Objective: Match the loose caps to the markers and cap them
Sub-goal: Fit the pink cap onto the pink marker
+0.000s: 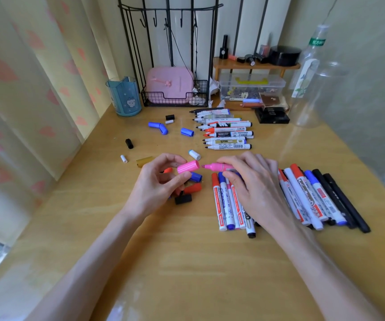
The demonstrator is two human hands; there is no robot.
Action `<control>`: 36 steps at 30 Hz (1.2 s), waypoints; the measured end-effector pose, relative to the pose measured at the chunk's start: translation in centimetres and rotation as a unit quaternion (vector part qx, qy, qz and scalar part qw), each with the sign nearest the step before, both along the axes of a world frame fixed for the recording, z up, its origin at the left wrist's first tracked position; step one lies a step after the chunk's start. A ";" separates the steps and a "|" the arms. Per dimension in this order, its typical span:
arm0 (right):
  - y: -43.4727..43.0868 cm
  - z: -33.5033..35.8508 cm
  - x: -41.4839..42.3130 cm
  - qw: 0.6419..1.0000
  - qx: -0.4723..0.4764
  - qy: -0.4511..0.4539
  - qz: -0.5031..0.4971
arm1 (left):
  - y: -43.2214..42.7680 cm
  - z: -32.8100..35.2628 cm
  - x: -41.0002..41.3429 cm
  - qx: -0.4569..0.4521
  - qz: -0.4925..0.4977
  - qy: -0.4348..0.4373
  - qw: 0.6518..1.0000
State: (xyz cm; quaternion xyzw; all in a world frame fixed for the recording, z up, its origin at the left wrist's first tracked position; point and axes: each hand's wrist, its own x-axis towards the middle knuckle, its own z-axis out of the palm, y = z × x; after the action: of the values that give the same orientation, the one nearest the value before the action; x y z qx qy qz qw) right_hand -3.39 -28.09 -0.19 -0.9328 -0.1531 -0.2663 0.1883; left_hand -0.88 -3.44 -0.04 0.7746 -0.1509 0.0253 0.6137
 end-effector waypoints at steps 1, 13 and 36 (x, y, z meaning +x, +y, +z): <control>0.0 0.1 0.0 1.000 0.005 -0.001 -0.001 | 0.1 -0.1 0.0 0.008 0.002 -0.002 1.000; 0.6 0.1 -0.3 0.999 0.009 -0.014 0.037 | -0.1 -0.4 0.3 0.059 -0.043 -0.036 0.997; 1.2 -1.0 -0.1 0.997 0.059 -0.016 0.052 | -1.1 -1.1 -0.3 0.193 -0.050 -0.190 0.961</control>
State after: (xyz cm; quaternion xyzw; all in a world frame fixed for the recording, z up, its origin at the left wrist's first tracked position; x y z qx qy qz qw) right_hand -3.50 -26.85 -1.17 -0.9067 -0.1883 -0.2795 0.2537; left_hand -1.15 -4.55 -1.17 0.8510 -0.3050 0.1115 0.4128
